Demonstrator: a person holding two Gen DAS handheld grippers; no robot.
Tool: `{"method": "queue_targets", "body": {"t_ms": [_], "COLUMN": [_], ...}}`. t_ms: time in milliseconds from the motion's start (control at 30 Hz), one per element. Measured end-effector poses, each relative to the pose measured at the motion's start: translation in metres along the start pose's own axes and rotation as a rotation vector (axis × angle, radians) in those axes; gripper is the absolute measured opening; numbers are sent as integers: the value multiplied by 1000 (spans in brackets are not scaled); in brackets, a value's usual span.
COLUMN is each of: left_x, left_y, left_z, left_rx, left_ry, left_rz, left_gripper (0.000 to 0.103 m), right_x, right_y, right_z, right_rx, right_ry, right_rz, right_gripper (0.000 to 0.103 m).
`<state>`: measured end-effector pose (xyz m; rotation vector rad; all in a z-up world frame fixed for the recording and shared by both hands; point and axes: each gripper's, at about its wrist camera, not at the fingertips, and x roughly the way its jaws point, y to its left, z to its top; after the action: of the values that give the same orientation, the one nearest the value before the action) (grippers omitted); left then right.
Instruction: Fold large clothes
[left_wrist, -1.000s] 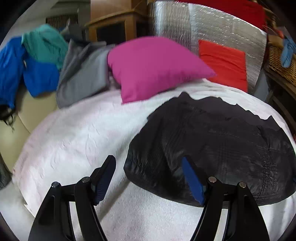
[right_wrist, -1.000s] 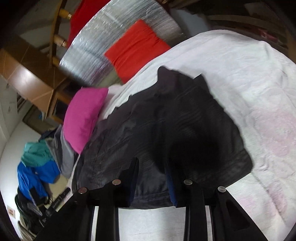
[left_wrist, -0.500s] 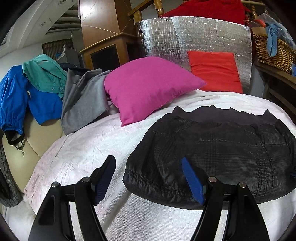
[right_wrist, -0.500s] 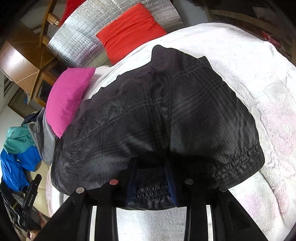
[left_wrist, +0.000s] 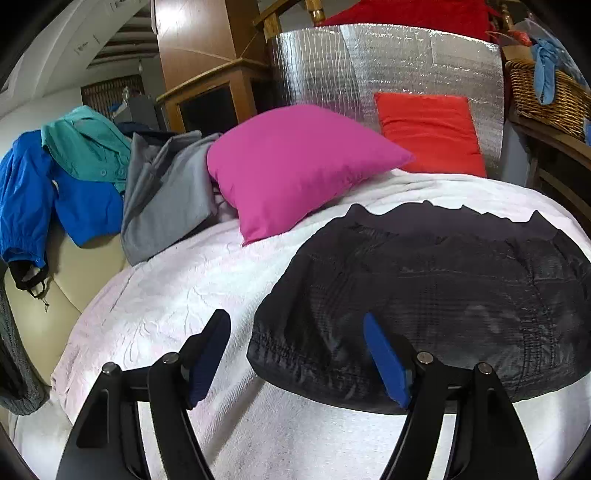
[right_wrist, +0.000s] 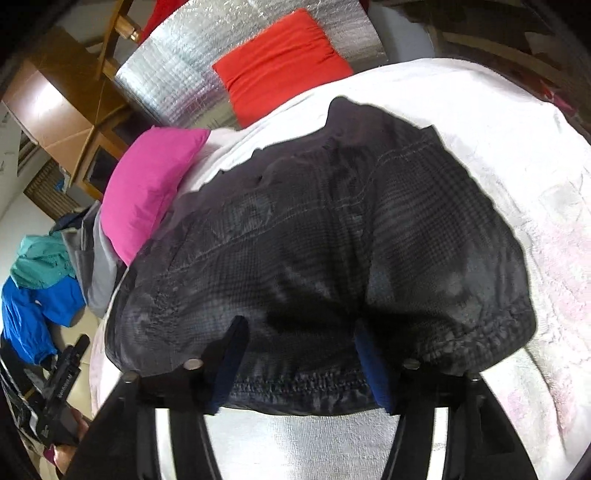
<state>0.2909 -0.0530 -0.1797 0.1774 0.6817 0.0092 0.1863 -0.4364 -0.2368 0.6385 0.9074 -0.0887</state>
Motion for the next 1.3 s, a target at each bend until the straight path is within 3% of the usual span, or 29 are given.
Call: {"method": "queue_targets", "body": {"t_ms": [167,267,400,533,633,700,767,833,900,1067,1100,1167,1200,1300], "left_x": [23,48,80,110,121,124,124,126,125,117,111,99,89,64], "left_y": [34,66,87,88,78,72,71,65,61,65,64,63,60,55], "left_z": [8,13,10,-2,-10,-15,-17,-18,-17,-17,-16,-14,-11,-6], "left_rx": [-128,-238,-327,-406,-411,-406,-393,-353,-335,-357,-352,-317,-284,-216], "left_ry": [72,125,208,303,377,407,411,413,409,410,395,360,323,219], "left_rz": [-16,-26,-95,-210,-270,-259,-248,-227,-208,-195,-181,-138,-98,-29], "left_gripper": [81,81,82,81,79,78,78,79,80,79,79,79,79,79], "right_x": [-47,-59,-50,-18,-6,-15,-15,-4,8,-9,-16,-35,-45,-72], "right_y": [-38,-66,-91,-102,-96,-89,-82,-83,-87,-87,-89,-90,-88,-71], "right_z": [18,24,27,30,31,31,31,33,33,35,33,32,30,24], "right_rx": [115,193,261,302,264,228,192,173,180,237,251,281,281,229], "right_ry": [-183,-223,-189,-75,-67,-115,-138,-103,-60,-102,-113,-173,-214,-308], "right_rz": [14,-4,-35,-47,-87,-126,-167,-214,-219,-188,-183,-175,-166,-130], "right_gripper": [50,50,49,48,33,27,26,26,26,31,34,52,57,59]}}
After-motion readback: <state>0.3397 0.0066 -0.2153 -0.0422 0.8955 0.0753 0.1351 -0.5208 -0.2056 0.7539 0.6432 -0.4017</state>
